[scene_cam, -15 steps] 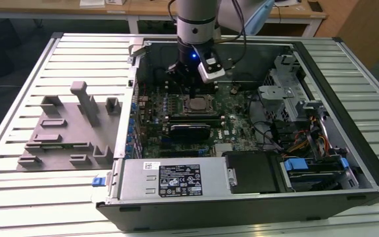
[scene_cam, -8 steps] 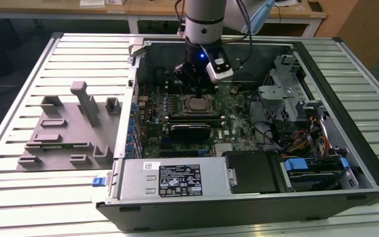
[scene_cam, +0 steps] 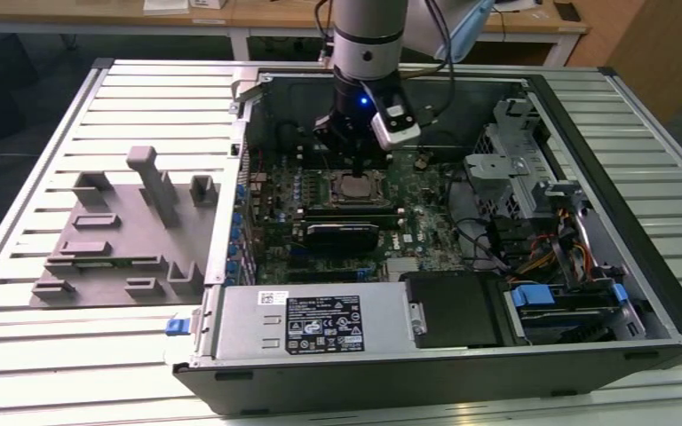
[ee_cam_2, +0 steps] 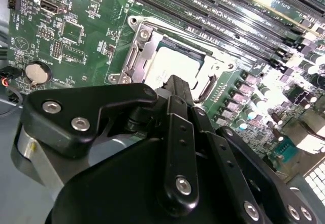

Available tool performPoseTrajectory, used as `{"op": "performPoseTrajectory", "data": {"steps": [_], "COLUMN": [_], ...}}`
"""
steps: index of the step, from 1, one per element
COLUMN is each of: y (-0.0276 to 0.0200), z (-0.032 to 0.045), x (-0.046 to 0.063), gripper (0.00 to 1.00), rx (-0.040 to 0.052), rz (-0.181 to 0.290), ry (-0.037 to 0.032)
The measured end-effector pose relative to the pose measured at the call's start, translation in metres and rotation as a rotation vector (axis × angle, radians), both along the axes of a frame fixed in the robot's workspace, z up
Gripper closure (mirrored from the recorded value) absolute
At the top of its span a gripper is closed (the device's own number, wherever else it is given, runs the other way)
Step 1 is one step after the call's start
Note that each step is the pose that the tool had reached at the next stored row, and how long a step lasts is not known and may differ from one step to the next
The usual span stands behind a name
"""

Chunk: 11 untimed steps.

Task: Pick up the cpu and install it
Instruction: 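Close the cpu cover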

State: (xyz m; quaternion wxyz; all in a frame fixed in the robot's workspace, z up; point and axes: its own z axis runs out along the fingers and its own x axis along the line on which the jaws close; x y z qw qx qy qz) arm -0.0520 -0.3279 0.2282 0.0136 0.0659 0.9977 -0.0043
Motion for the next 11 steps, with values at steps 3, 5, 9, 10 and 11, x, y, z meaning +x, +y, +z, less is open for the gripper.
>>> {"op": "performPoseTrajectory", "data": {"steps": [3,5,9,10,11], "y": [0.0,0.0,0.0,0.0,0.0], "z": [0.0046,0.0085,0.0156,0.0163,0.0163], "x": [0.0,0.0,0.0,0.0,0.0], "gripper": [0.89,0.89,0.89,0.89,0.89], "rx": [0.0,0.0001,0.0,0.0,0.0002], "rz": [0.0,0.0,0.0,0.0,0.0], "ry": [-0.0001,-0.0001,0.0,0.0,-0.0001]}}
